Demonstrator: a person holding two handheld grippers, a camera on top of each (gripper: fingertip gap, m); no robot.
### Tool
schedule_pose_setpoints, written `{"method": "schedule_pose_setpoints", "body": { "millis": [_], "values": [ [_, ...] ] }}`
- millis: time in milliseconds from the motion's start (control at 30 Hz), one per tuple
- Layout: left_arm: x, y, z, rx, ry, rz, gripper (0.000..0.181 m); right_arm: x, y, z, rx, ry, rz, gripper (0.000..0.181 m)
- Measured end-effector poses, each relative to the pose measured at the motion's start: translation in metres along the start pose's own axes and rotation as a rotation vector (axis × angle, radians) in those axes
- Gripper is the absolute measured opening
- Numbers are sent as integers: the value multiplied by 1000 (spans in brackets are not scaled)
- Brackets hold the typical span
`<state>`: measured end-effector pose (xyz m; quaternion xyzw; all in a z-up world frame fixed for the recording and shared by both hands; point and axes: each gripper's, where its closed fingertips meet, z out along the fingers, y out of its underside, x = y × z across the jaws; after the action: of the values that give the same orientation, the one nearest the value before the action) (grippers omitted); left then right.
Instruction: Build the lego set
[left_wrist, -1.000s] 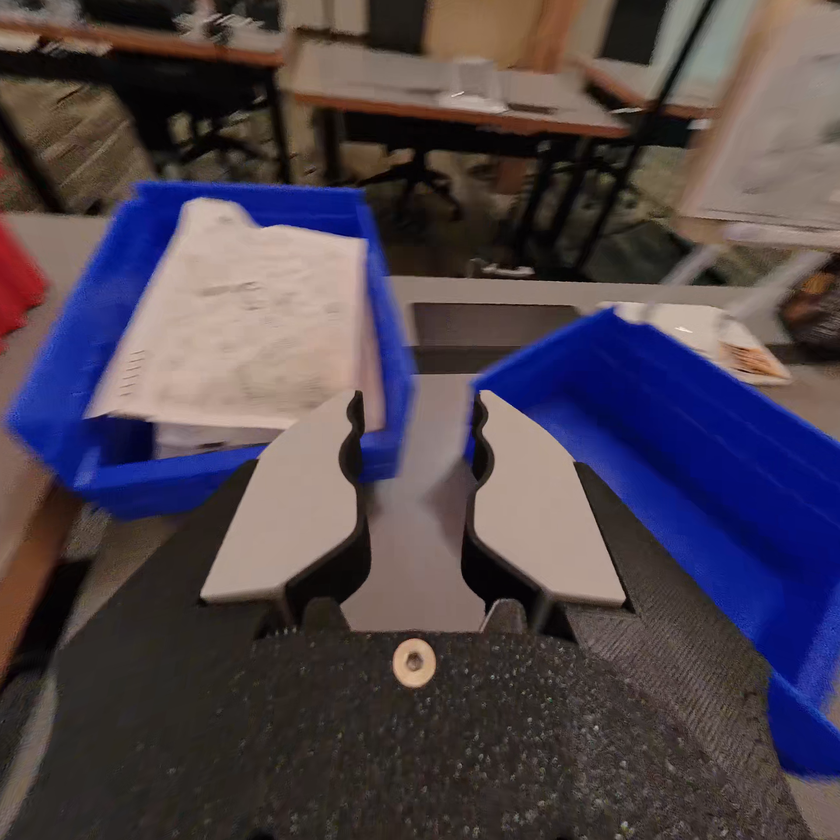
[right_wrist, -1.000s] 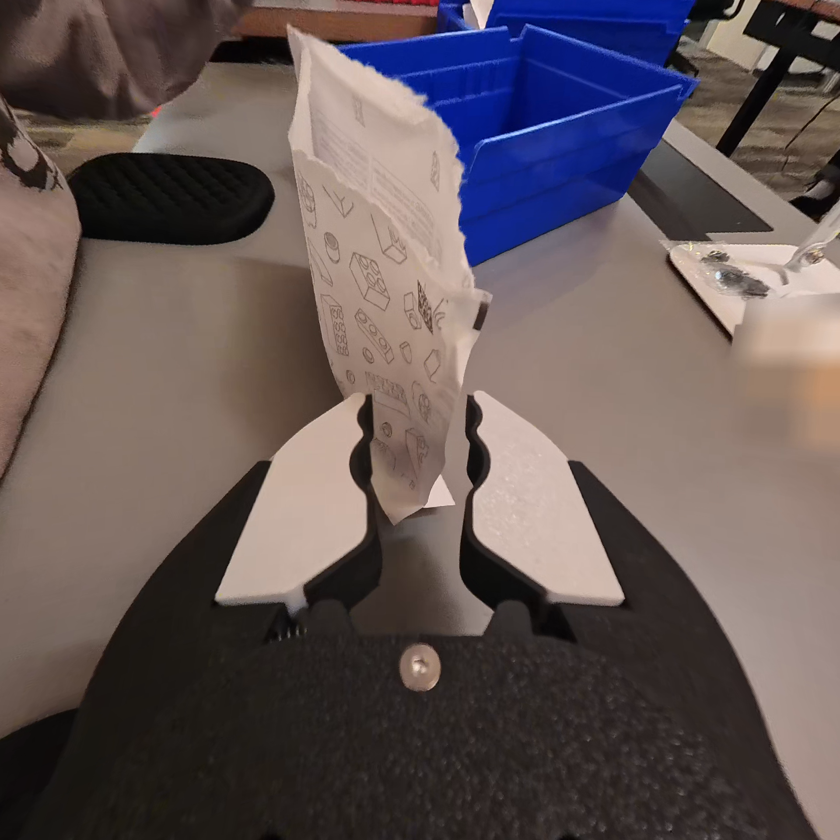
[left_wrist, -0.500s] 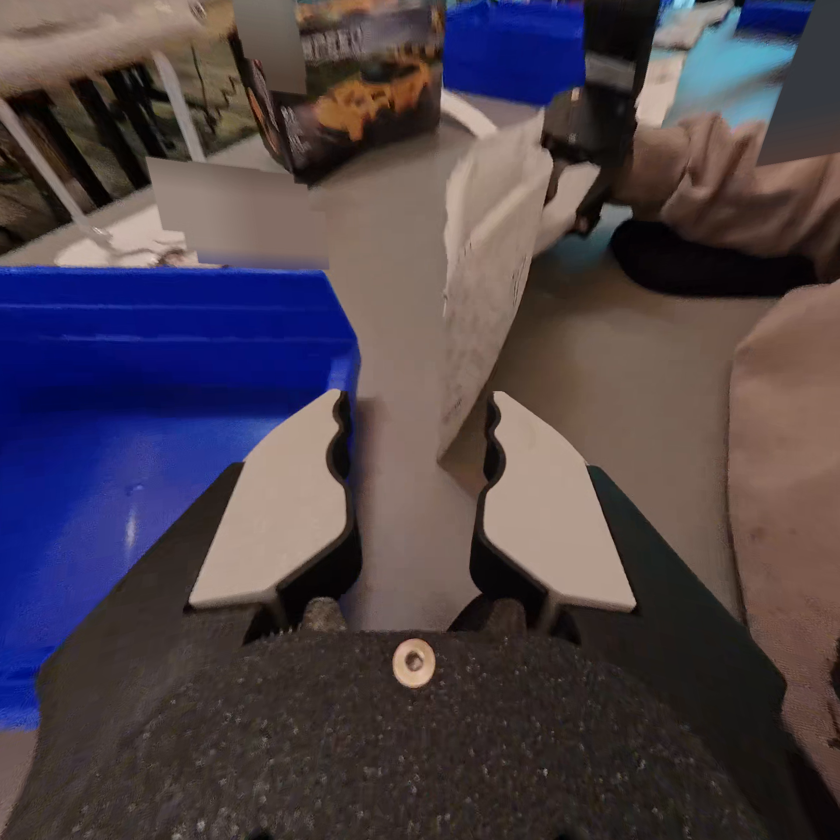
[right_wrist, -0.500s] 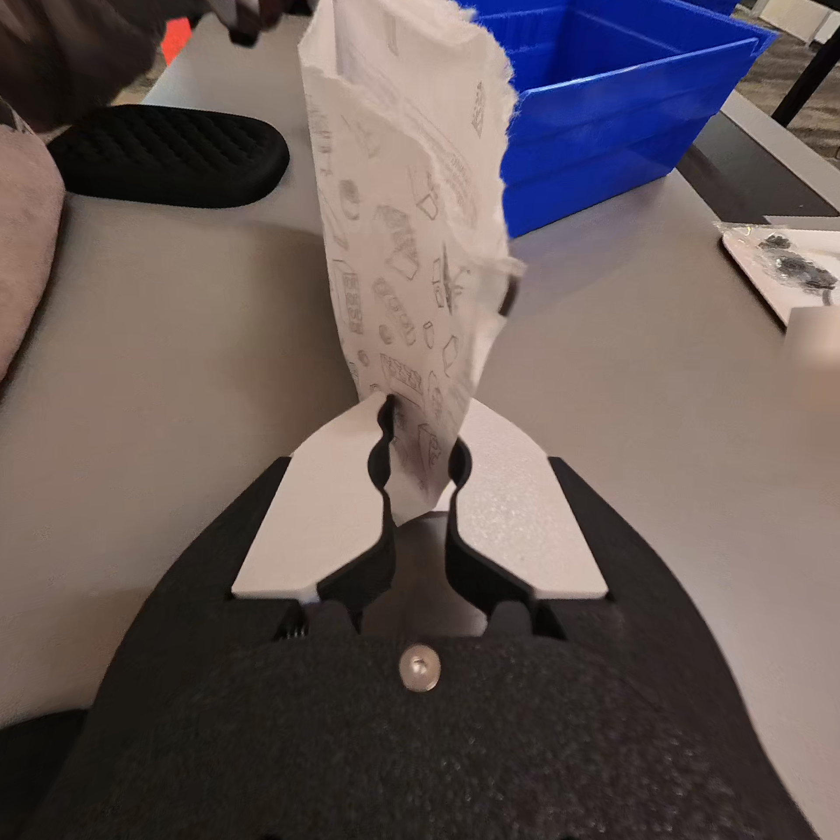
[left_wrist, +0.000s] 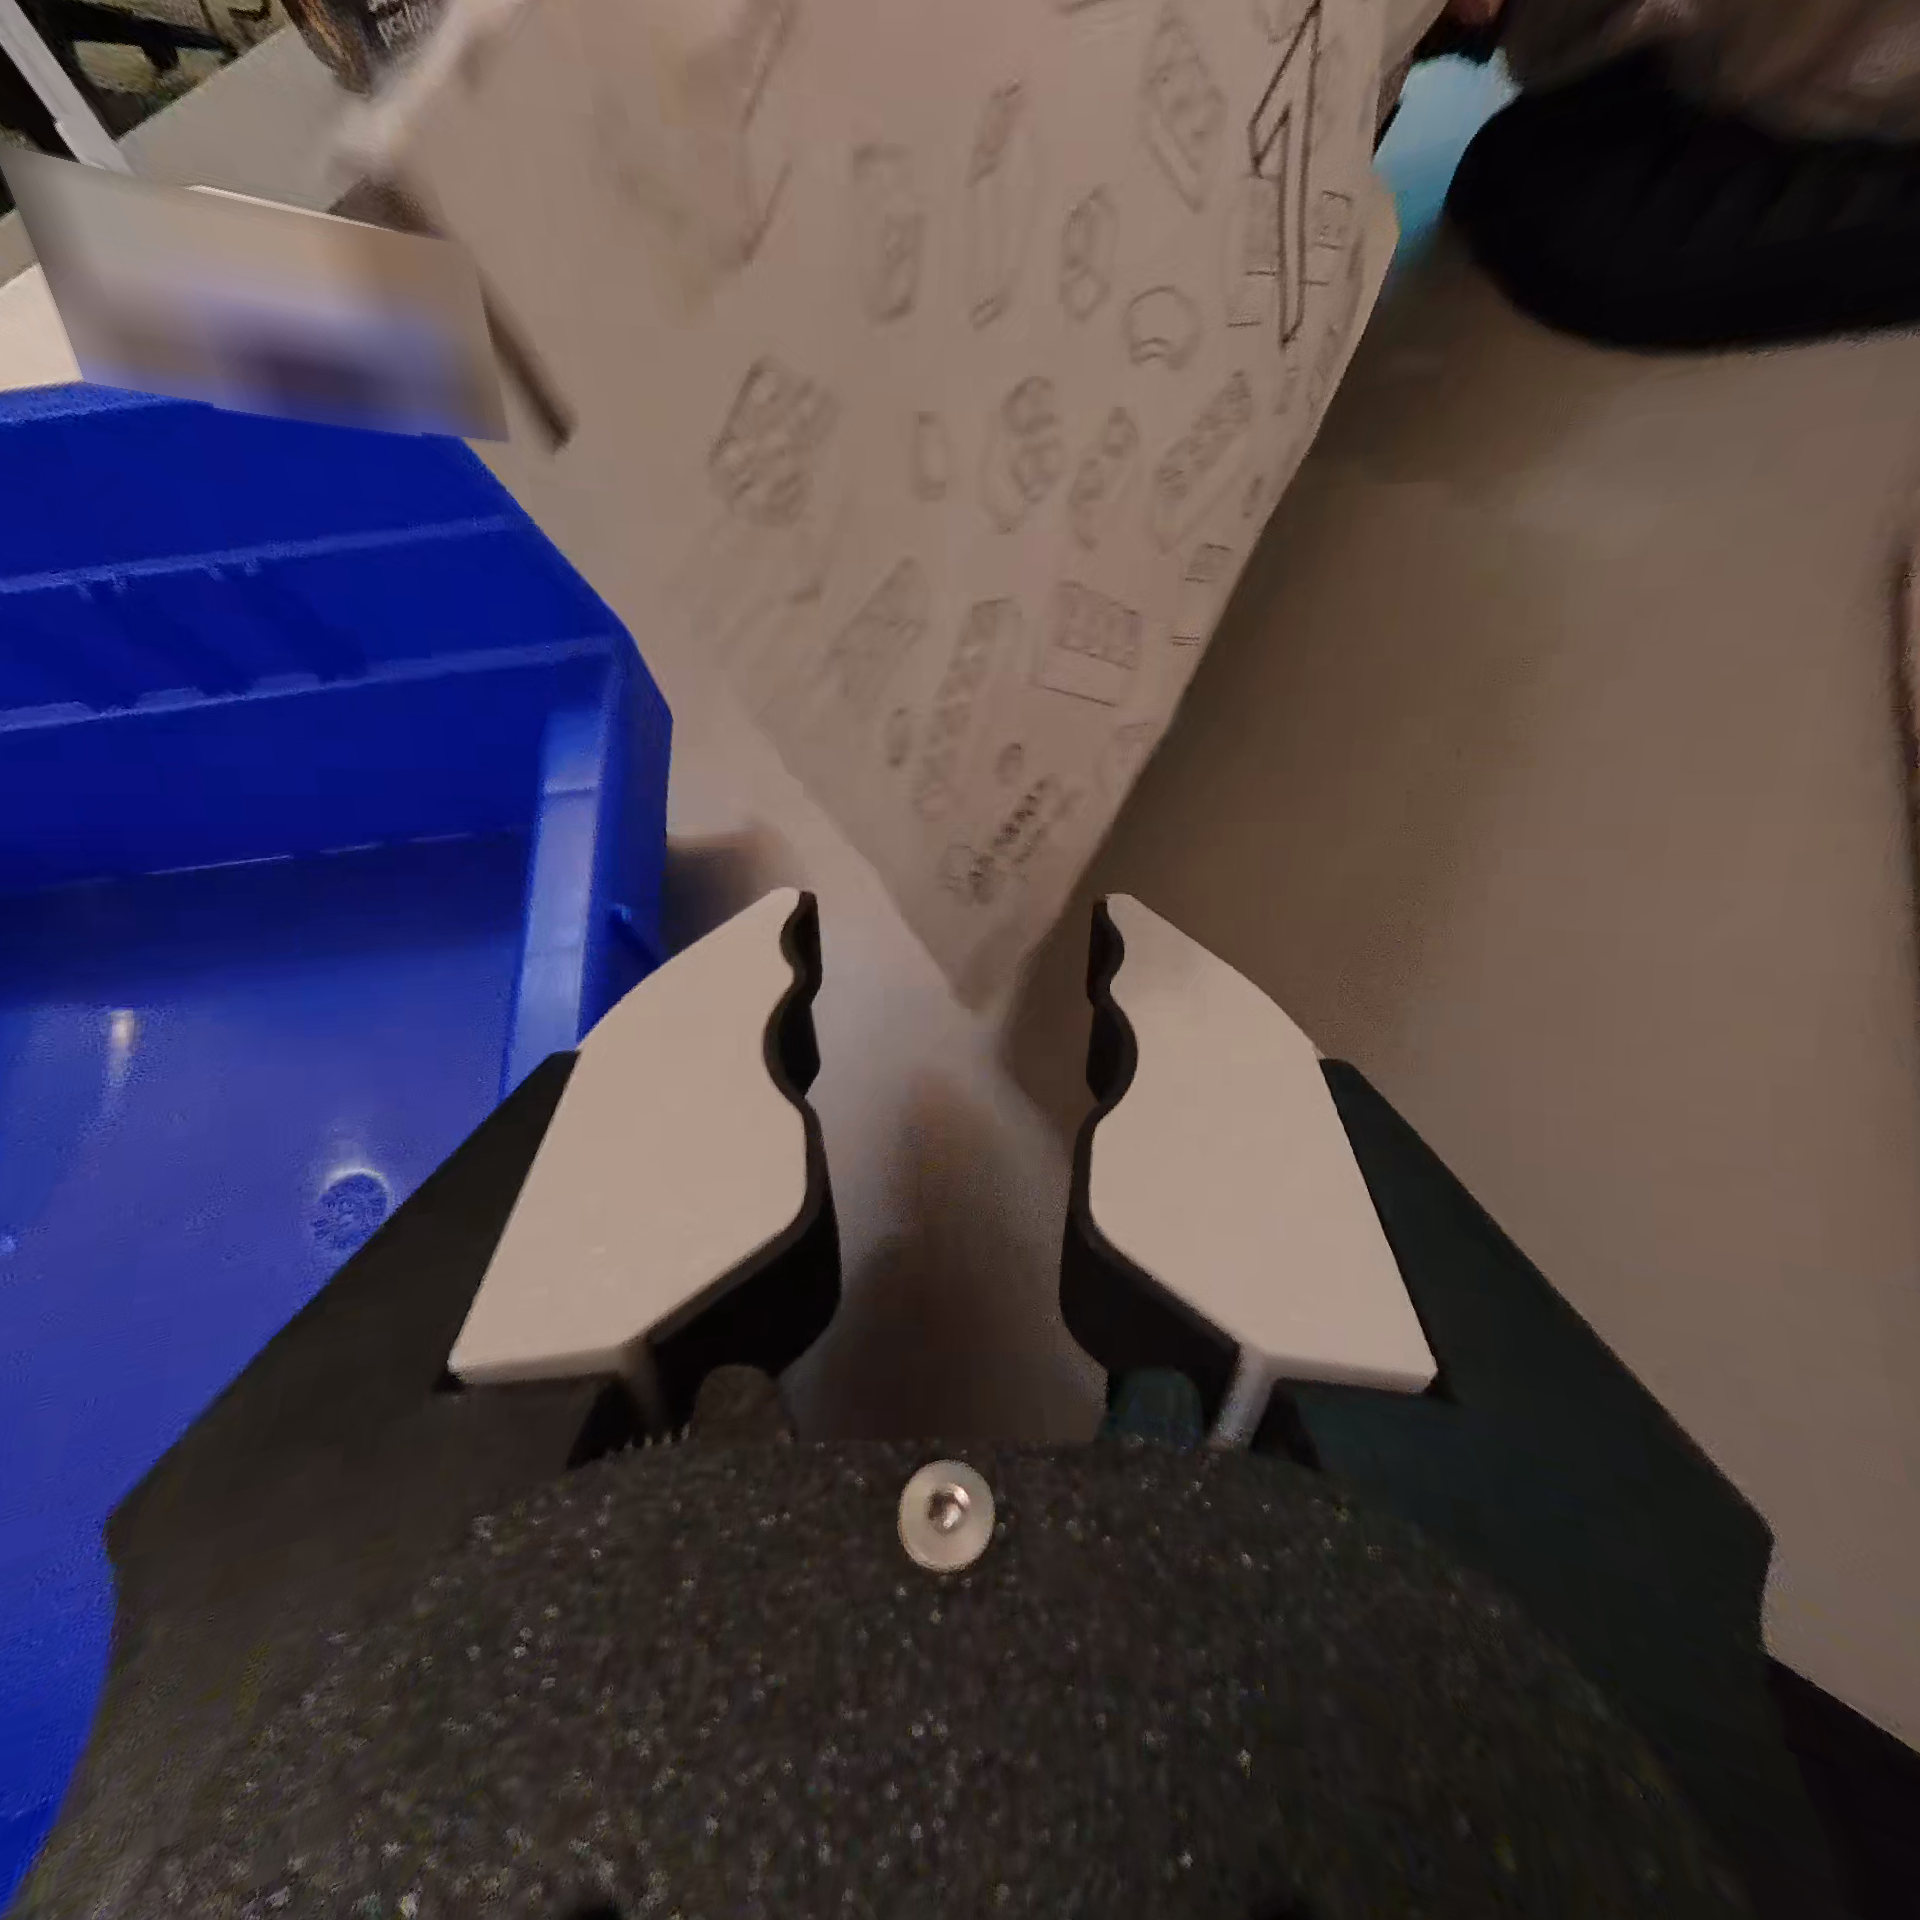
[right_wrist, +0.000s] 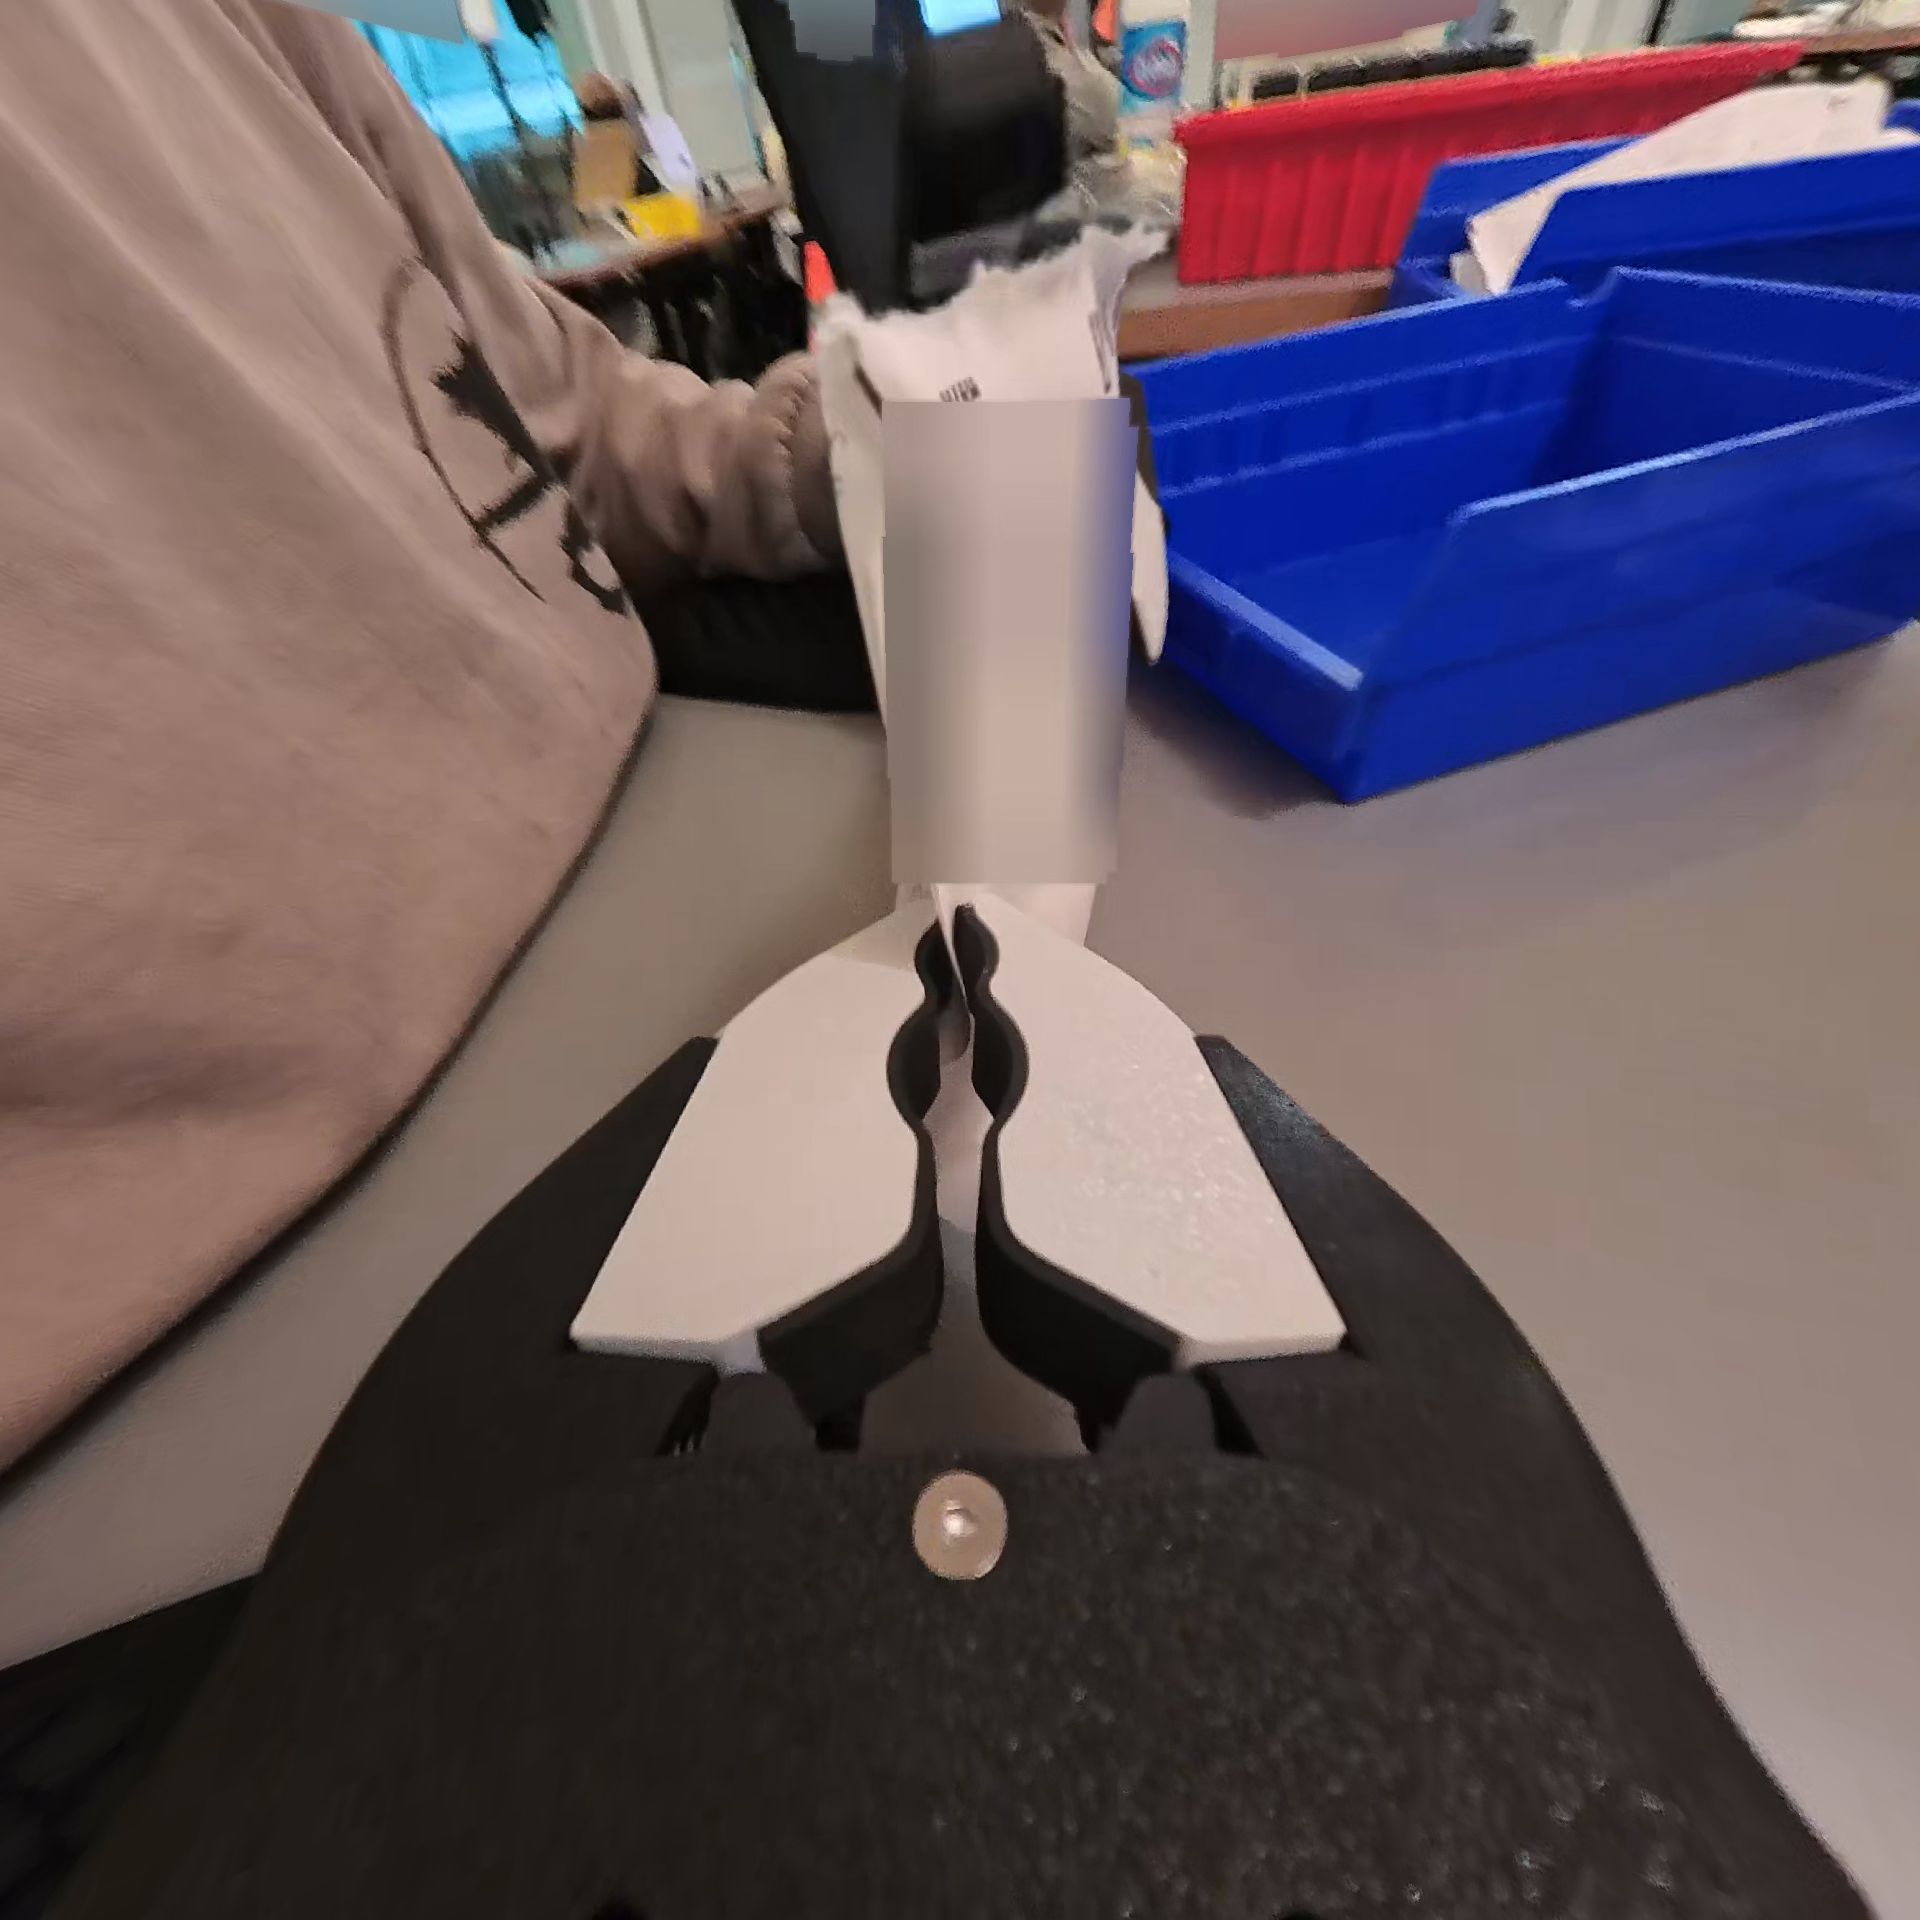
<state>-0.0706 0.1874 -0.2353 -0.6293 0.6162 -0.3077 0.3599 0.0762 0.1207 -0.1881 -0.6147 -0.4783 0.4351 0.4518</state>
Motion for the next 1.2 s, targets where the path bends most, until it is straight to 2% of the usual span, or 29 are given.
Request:
{"method": "schedule_pose_setpoints", "body": {
  "millis": [67, 133, 200, 233, 333, 433, 533, 733, 867, 967, 1067, 1133, 1200],
  "values": [
    [3, -4, -4, 30, 38, -32, 51, -5, -9, 0, 51, -59, 27, 0],
    [24, -12, -10, 87, 158, -45, 47, -4, -16, 1, 85, -72, 46, 0],
    [36, -23, -18, 154, 206, -52, 23, -5, -18, 2, 76, -91, 61, 0],
    [36, -27, -21, 179, 205, -71, 2, -6, -19, 3, 81, -98, 74, 0],
    [41, -35, -31, 214, 257, -222, 1, 1, -26, 4, 95, -60, 99, 1],
    [47, -44, -46, 294, 290, -300, 1, 6, -38, 5, 107, 9, 54, 4],
    [50, -50, -63, 368, 308, -329, 1, 10, -45, 8, 77, 87, -22, 10],
    [43, -45, -98, 502, 248, -289, 1, 14, -47, 26, 17, 90, -42, 26],
    [46, -44, -128, 606, 214, -208, 1, 55, -74, 30, 122, 122, 51, 38],
    [51, -37, -138, 603, 192, -159, 1, 106, -88, 35, 193, 274, 149, 40],
    [54, -26, -142, 584, 197, -152, 1, 153, -74, 58, 64, 449, 313, 50],
    [57, -23, -144, 575, 204, -139, 2, 168, -62, 82, -57, 496, 389, 64],
    [61, -22, -144, 563, 219, -126, 2, 170, -56, 109, -149, 479, 423, 68]
  ]
}}
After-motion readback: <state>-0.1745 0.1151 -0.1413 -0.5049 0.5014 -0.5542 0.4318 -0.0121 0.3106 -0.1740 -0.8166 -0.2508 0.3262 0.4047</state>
